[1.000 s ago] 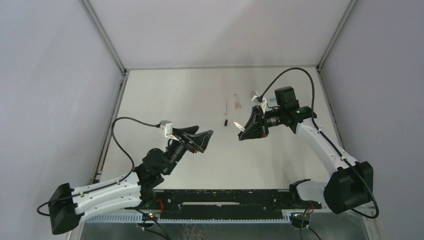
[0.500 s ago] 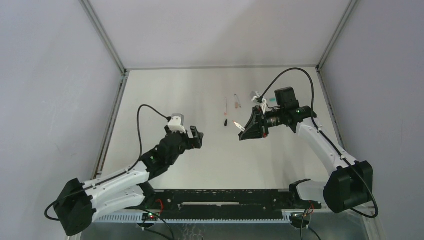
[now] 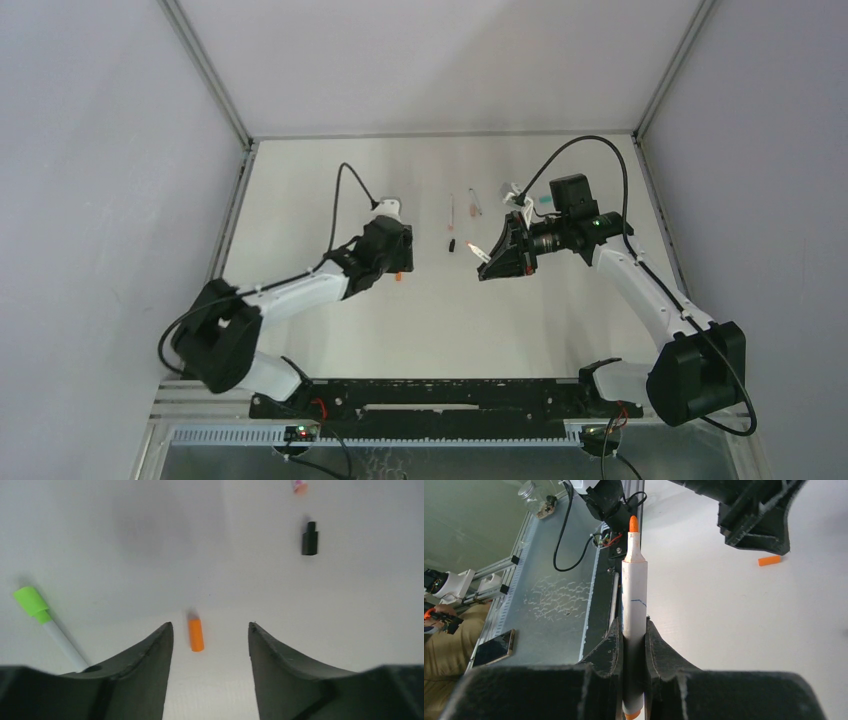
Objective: Insert the pens into the pen caps
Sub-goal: Insert the pen cap onto the pen.
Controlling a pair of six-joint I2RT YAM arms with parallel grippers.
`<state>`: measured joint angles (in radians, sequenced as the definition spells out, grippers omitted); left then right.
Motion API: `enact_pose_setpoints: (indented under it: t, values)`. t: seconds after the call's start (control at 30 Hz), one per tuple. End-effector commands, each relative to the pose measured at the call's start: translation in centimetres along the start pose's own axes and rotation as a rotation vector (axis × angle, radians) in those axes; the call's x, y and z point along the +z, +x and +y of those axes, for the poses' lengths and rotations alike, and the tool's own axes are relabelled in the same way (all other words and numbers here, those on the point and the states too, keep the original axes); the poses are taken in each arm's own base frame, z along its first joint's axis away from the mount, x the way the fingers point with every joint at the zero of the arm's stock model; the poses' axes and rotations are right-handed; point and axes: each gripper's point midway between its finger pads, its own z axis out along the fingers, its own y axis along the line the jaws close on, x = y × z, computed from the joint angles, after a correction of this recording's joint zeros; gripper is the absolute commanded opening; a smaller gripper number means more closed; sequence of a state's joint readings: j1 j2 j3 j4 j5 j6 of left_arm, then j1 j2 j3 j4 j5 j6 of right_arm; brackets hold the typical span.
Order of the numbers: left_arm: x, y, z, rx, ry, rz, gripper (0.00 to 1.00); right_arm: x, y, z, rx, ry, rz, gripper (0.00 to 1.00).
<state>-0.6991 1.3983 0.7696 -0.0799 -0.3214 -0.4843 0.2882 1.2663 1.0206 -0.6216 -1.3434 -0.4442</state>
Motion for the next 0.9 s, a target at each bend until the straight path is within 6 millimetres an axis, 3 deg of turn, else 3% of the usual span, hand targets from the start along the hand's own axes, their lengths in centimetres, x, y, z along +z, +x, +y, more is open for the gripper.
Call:
enact_pose_setpoints:
  t: [0.0, 0.2, 0.4, 0.87]
  values:
    - [1.4, 1.3, 0.9, 0.083, -0.084, 0.133, 0.57, -0.3, -1.4, 0.3, -0.059, 0.002, -0.014, 0.0]
    - [3.1, 2.5, 1.7, 0.136, -0.157, 0.211, 0.53, -0.4, -1.4, 0.2, -0.059, 0.004, -0.011, 0.0]
    - [3.9, 2.6, 1.0, 0.15, -0.142, 0.241, 0.52, -0.4, -1.4, 0.2, -0.057, 0.003, -0.008, 0.0]
    - [0.3, -0.1, -0.2, 0.089, -0.032, 0.129, 0.59, -1.6, -1.7, -0.8, -0.054, 0.054, -0.025, 0.0]
